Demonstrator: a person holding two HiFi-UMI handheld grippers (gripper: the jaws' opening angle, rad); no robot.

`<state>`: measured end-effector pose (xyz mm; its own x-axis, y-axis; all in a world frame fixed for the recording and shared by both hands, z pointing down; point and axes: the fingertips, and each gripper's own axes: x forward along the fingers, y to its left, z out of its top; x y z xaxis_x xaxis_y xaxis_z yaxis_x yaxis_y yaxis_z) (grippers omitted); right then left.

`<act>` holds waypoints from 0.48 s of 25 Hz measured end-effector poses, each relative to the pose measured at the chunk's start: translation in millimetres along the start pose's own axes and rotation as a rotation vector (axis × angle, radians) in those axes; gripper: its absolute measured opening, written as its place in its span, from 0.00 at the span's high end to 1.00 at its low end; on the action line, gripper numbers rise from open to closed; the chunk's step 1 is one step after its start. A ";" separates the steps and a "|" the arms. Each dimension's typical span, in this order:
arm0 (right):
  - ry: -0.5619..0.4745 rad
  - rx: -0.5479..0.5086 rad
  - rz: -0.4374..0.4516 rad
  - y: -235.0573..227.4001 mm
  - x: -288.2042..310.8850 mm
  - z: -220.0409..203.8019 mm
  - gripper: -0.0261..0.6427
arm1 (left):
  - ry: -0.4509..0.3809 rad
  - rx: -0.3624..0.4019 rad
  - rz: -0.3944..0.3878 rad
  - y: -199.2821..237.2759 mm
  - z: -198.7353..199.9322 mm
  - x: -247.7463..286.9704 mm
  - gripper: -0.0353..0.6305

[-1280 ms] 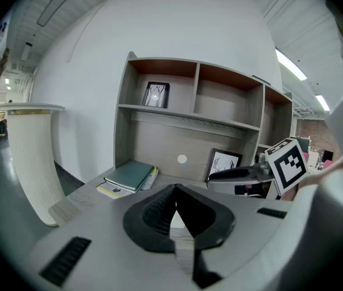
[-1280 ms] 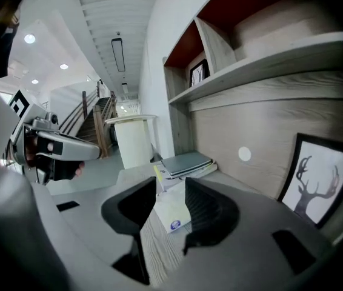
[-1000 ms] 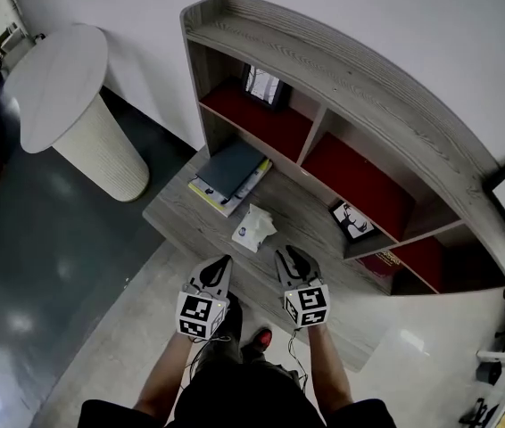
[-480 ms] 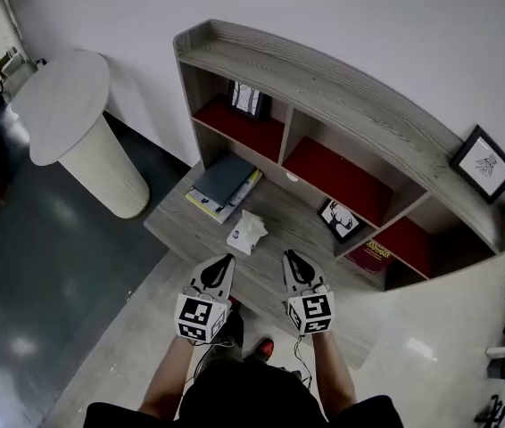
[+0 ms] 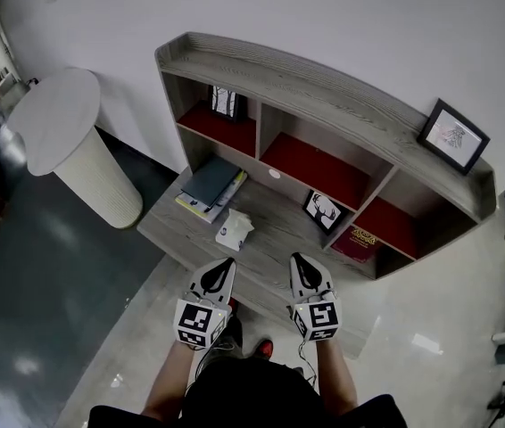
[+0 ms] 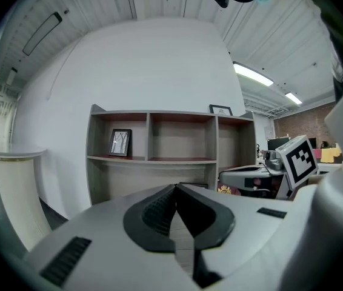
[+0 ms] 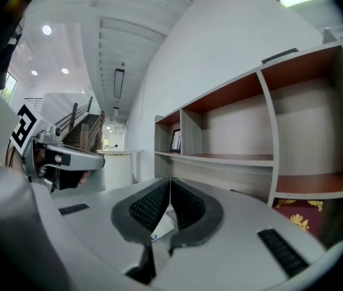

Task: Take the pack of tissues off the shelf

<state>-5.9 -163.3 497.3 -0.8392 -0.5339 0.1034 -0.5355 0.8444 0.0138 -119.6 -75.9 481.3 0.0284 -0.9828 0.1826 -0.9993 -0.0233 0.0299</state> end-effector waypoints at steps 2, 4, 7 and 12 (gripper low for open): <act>-0.006 0.000 -0.020 -4.5 -16.1 1.2 0.91 | 0.001 0.003 -0.017 -12.2 -1.1 -2.2 0.94; -0.007 -0.002 -0.038 -9.3 -31.3 -1.0 0.91 | 0.004 0.003 -0.033 -24.4 -3.2 -3.1 0.94; -0.005 -0.009 -0.066 -17.3 -51.7 -5.4 0.91 | 0.006 0.005 -0.058 -41.9 -6.1 -3.2 0.94; 0.007 -0.014 -0.103 -28.2 -83.4 -12.4 0.91 | 0.010 0.008 -0.088 -64.0 -9.6 -5.8 0.94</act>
<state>80.3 -142.0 500.6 -0.7789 -0.6179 0.1072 -0.6178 0.7854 0.0384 -55.6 -66.9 487.7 0.1159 -0.9751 0.1890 -0.9931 -0.1106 0.0386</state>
